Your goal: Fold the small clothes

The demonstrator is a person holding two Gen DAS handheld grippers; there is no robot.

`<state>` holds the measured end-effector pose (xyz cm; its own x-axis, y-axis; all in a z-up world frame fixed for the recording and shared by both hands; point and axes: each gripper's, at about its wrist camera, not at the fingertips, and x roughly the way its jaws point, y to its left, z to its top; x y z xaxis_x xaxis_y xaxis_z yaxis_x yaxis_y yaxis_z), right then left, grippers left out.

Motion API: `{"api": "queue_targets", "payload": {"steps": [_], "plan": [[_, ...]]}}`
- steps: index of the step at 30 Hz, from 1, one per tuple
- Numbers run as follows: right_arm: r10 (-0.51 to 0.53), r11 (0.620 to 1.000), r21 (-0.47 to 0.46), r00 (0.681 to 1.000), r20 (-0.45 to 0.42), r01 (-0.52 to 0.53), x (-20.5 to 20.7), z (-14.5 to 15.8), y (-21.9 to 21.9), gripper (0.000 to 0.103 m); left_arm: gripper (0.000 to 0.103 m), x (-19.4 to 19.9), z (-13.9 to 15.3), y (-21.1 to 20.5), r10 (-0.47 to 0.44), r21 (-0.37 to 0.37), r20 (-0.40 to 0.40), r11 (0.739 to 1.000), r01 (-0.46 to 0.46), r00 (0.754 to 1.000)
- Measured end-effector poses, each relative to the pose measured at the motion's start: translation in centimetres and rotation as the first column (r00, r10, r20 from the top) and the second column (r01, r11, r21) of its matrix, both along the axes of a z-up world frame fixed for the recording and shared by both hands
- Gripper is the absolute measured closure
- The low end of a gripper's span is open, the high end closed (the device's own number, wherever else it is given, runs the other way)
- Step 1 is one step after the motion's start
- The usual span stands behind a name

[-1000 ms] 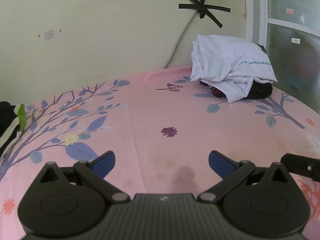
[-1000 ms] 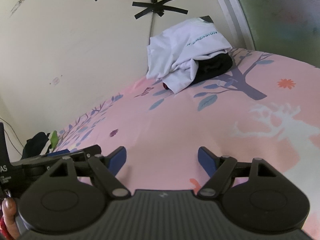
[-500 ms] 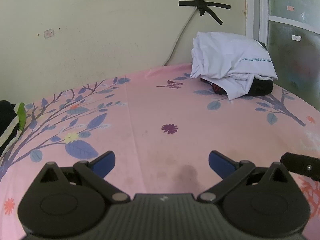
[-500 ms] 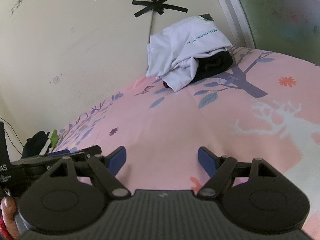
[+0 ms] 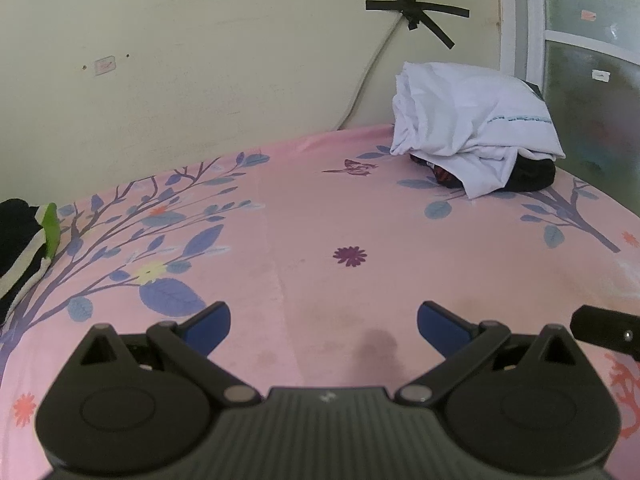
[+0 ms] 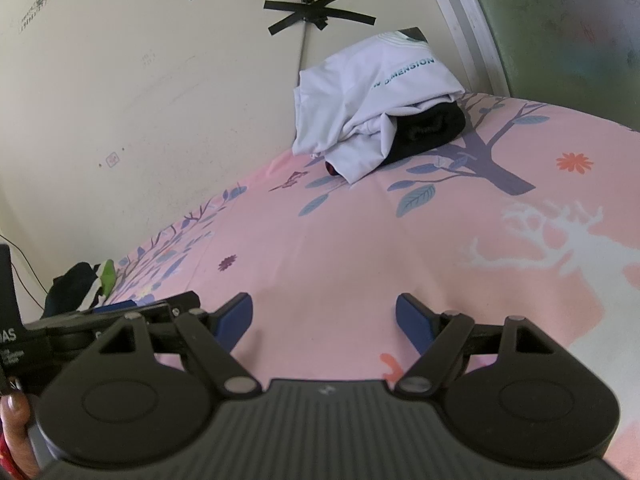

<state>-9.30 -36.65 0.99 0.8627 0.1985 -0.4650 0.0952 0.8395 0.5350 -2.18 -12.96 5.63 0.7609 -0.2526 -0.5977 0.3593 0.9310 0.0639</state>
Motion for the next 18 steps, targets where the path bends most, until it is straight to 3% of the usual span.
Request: {"api": "queue_targets", "payload": {"steps": [18], "plan": [[-0.001,1.000,0.000,1.000,-0.002,0.001,-0.03,0.03,0.11,0.031,0.000,0.25,-0.34,0.09,0.014,0.019,-0.018,1.000,-0.014,1.000]]}}
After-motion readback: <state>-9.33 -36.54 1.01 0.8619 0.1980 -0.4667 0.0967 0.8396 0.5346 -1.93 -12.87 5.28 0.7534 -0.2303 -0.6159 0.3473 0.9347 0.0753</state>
